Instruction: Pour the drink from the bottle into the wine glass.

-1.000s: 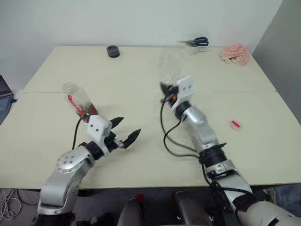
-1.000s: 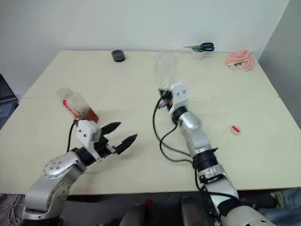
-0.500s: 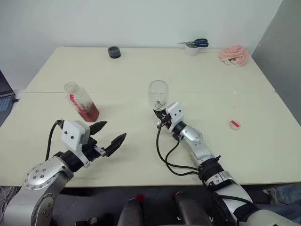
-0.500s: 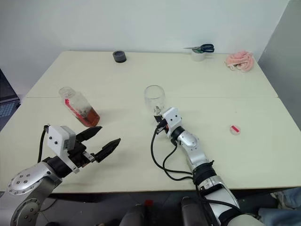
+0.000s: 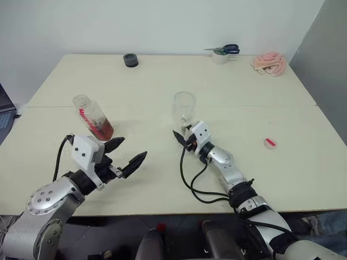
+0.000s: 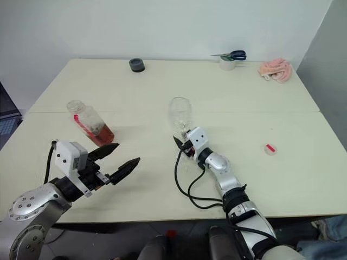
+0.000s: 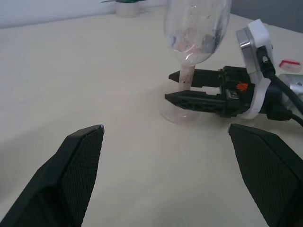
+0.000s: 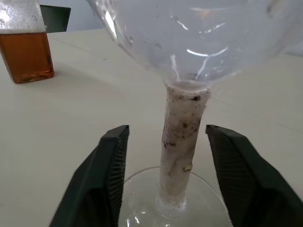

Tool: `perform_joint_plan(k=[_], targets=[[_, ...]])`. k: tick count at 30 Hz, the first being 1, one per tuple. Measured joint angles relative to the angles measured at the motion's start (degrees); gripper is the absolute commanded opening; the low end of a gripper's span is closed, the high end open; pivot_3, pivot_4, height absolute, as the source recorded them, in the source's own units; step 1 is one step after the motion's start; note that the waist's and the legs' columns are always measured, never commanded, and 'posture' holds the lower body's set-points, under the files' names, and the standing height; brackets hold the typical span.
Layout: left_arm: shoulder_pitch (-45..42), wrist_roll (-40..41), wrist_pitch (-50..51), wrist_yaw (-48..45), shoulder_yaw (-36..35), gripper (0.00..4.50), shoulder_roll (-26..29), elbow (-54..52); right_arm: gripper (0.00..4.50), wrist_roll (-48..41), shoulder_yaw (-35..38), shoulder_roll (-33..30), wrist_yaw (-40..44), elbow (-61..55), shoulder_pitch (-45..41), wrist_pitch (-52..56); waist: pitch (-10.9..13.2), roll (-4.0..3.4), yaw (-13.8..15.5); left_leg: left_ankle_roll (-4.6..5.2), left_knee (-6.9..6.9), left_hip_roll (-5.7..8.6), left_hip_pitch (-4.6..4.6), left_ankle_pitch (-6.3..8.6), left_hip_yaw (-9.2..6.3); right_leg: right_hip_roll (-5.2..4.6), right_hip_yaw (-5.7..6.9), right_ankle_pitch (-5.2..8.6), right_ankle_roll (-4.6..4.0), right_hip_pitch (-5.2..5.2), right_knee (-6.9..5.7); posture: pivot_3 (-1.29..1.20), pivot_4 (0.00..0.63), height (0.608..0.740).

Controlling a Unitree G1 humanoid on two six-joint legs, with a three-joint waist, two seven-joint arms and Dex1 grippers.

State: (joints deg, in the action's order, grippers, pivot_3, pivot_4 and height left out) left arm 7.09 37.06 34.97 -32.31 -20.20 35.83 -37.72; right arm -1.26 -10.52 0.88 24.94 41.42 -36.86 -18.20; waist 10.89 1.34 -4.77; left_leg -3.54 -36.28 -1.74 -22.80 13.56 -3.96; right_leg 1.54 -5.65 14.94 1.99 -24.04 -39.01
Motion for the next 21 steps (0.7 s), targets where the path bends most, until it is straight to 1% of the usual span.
perform_joint_plan(k=[2, 5, 9, 13, 15, 17, 19, 21], targets=[[-0.24, 0.5, 0.02, -0.39, 0.0, 4.5, 0.59, 0.01, 4.47, 0.03, 0.02, 0.03, 0.02, -0.04, 0.01, 0.0, 0.0, 0.0, 0.0, 0.0, 0.0, 0.0, 0.0, 0.0, 0.01, 0.0, -0.01, 0.0, 0.0, 0.0, 0.0, 0.0, 0.15, 0.74], [-0.15, 0.9, 0.01, -0.91, -0.1, 4.5, 1.02, 0.14, 4.47, 0.03, 0.03, -0.2, 0.22, -0.97, 0.49, 0.23, 0.0, 0.0, 0.0, 0.0, 0.0, 0.0, 0.0, 0.0, 0.01, 0.0, 0.0, 0.0, 0.0, 0.0, 0.0, 0.0, 0.15, 0.74], [0.84, 0.66, -1.21, -0.49, -1.67, 4.5, 0.12, 1.33, 4.47, 0.14, -0.4, -3.21, 1.93, -9.99, 5.02, 3.67, 0.0, 0.0, 0.05, 0.0, 0.0, 0.02, -0.04, 0.0, 0.0, -0.04, 0.0, 0.01, -0.01, 0.0, 0.02, 0.0, 0.15, 0.74], [2.37, -0.3, -4.56, 1.87, -4.89, 4.5, -3.81, 4.28, 4.47, -0.15, -0.65, -12.54, 6.42, -27.3, 11.72, 14.17, 0.0, 0.0, 0.5, 0.0, -0.02, 0.11, -0.05, 0.0, 0.02, -0.17, 0.0, 0.03, 0.03, 0.0, 0.05, 0.0, 0.15, 0.74], [2.92, -0.94, -5.89, 2.59, -5.3, 4.5, -5.06, 6.28, 4.47, -1.05, 0.43, -16.15, 7.92, -33.75, 12.78, 20.36, 0.0, 0.01, 0.58, 0.0, -0.07, 0.08, -0.04, 0.0, 0.03, -0.13, 0.01, 0.03, 0.03, 0.01, 0.03, 0.0, 0.15, 0.74], [2.92, -2.21, -8.04, 2.9, -5.21, 4.5, -6.53, 8.82, 4.47, -3.06, 0.49, -19.92, 10.82, -40.6, 13.42, 26.97, 0.0, 0.0, 0.5, 0.0, -0.07, 0.06, 0.03, 0.0, 0.03, -0.06, 0.0, 0.03, 0.03, 0.02, -0.02, 0.0, 0.15, 0.74], [2.85, -3.22, -9.96, 2.59, -4.94, 4.5, -7.44, 12.54, 4.47, -6.74, 0.71, -26.48, 15.96, -48.36, 13.63, 35.53, 0.0, 0.0, 0.58, 0.0, -0.08, 0.04, 0.0, 0.0, 0.0, -0.03, 0.02, 0.04, 0.03, 0.02, -0.02, 0.0, 0.15, 0.74], [2.42, -3.27, -10.72, 2.25, -4.93, 4.5, -7.58, 15.18, 4.47, -10.77, 2.63, -31.93, 20.57, -53.37, 13.11, 41.72, 0.0, 0.01, 0.67, 0.0, -0.11, 0.05, -0.05, 0.0, 0.0, -0.03, 0.03, 0.04, 0.03, 0.02, 0.04, 0.0, 0.15, 0.74]])
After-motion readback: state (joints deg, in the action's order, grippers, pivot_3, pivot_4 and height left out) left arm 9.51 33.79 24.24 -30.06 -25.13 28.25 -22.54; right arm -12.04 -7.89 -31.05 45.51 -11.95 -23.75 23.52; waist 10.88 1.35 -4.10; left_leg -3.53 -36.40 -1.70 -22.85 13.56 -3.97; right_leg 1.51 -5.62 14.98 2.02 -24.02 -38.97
